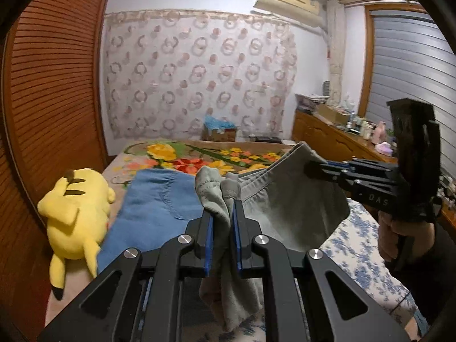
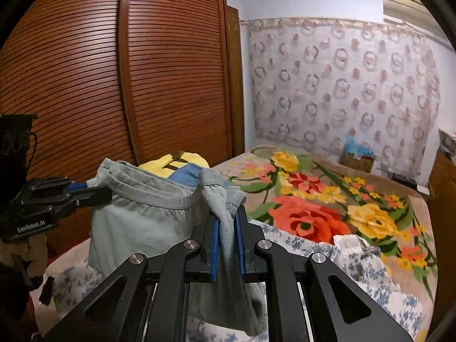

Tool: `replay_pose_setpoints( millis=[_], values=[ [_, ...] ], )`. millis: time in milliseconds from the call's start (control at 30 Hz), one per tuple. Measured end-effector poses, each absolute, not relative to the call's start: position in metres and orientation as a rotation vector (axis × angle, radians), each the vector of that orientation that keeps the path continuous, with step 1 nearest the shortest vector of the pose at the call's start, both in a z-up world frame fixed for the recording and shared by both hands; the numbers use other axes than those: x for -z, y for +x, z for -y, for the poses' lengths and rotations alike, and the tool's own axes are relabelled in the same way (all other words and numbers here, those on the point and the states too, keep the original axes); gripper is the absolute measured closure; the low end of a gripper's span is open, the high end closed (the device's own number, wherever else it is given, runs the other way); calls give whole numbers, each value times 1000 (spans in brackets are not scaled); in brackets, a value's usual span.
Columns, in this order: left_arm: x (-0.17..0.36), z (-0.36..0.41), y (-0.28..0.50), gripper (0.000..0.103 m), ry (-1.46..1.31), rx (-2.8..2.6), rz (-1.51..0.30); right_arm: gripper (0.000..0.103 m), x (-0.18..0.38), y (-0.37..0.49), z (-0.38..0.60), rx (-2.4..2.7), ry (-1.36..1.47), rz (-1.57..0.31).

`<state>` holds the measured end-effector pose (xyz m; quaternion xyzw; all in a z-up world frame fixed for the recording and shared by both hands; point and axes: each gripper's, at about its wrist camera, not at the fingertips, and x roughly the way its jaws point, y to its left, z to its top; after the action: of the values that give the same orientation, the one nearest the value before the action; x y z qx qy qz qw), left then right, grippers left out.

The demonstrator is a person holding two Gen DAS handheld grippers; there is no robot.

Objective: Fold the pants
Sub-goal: 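Carry the folded grey-green pants with both grippers onto the folded denim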

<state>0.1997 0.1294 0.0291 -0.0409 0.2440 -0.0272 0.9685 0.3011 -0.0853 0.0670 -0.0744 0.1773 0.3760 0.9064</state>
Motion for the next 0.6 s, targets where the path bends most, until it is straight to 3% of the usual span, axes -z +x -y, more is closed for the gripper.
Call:
replay_pose_setpoints(
  millis=[600],
  values=[
    [-10,-176,211,90,-183,-43,-489,92,-57,386,8,-832,-216,-382]
  ],
)
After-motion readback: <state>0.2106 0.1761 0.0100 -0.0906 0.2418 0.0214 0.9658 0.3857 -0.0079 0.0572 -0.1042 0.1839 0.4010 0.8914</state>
